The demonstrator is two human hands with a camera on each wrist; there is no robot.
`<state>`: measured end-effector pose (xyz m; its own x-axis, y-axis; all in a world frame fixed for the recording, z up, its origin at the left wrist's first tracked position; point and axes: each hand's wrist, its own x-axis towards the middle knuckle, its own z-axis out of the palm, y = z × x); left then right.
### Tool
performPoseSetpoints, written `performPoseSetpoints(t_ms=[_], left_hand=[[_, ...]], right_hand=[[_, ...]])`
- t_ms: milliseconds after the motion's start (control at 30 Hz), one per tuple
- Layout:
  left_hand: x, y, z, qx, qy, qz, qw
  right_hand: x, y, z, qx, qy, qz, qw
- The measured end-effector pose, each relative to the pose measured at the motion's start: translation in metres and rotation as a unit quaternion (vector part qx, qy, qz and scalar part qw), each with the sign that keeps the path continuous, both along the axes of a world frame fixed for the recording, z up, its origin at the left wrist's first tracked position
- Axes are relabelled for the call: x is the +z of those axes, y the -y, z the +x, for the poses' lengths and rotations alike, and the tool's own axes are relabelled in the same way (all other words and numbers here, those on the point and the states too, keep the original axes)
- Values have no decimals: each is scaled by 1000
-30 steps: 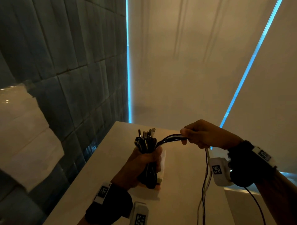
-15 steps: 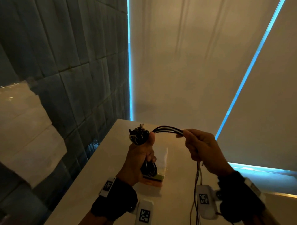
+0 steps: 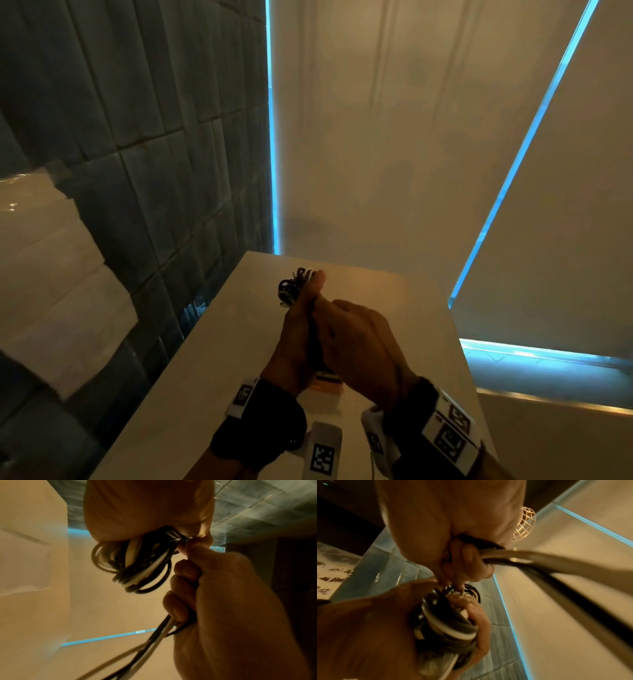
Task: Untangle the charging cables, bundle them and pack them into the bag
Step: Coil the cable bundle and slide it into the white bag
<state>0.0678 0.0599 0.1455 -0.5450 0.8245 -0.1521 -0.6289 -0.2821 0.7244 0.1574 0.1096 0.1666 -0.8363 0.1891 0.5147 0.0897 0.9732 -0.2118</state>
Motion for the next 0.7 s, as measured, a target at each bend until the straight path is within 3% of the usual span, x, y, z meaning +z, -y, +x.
performPoseSetpoints(t_ms=[133, 200, 300, 367, 433, 567, 633, 700], left_hand=[[-2, -4, -5, 32, -19, -25, 999], [-1, -5, -11, 74, -36, -29, 996], [7, -9, -23, 122, -40, -24, 991], [13, -10, -39, 161, -21, -10, 987], [18, -8, -56, 193, -6, 11, 981], [20, -2, -64, 161, -45, 34, 985], [21, -2, -59, 130, -67, 51, 988], [23, -5, -49, 107, -80, 68, 989]], right_hand=[[-6, -1, -4, 10, 73, 16, 997], [-2, -3, -2, 11, 53, -83, 995], [-4, -5, 8, 18, 7, -273, 962], [-22, -6, 20, 20, -5, -323, 946], [-50, -11, 34, 29, 37, -349, 936], [-75, -35, 56, 56, 217, -488, 843], [-73, -53, 59, 55, 195, -476, 856], [-60, -67, 58, 52, 102, -514, 850]])
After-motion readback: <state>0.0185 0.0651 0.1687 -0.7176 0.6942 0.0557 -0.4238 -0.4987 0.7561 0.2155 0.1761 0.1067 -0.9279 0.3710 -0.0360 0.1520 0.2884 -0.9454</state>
